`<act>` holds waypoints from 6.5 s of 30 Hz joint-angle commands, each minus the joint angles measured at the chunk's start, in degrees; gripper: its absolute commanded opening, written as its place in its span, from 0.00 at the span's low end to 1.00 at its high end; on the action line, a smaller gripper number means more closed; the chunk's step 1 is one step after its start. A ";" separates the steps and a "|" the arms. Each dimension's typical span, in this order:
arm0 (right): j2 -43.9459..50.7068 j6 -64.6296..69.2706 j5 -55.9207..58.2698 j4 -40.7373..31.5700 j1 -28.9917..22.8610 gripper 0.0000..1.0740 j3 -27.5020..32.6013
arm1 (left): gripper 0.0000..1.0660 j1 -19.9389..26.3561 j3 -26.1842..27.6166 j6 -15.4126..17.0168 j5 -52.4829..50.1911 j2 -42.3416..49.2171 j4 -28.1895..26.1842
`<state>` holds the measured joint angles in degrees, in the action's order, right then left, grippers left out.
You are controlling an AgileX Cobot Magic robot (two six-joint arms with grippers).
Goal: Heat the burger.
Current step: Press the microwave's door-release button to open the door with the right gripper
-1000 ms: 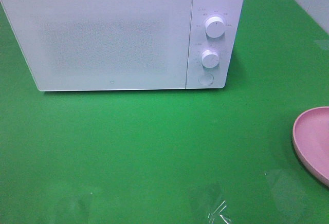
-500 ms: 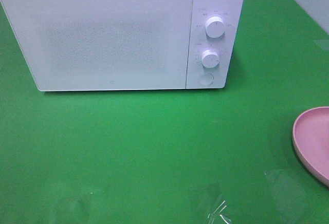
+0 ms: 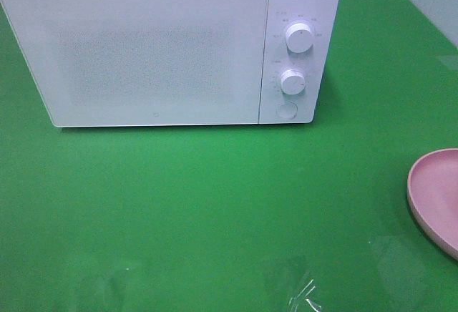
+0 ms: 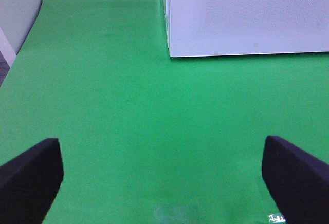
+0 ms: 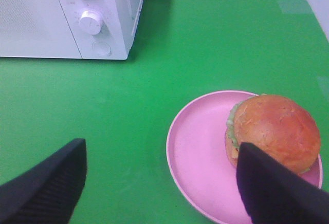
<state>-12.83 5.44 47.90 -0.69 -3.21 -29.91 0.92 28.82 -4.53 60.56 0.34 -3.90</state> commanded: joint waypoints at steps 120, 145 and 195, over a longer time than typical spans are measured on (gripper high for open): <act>-85.43 8.42 -112.76 -42.11 -41.25 0.56 8.48 | 0.92 0.11 -0.11 0.00 -0.86 1.09 0.06; -85.49 70.02 -107.37 -41.88 -40.85 0.00 8.48 | 0.92 0.11 -0.11 0.00 -0.86 1.09 0.06; -108.40 78.09 -97.57 -29.05 -28.13 0.00 -17.36 | 0.92 0.11 -0.11 0.00 -0.86 1.09 0.11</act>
<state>-121.18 84.00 -49.96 -30.60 -31.63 -46.75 0.92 28.82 -4.53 60.56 0.34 -3.90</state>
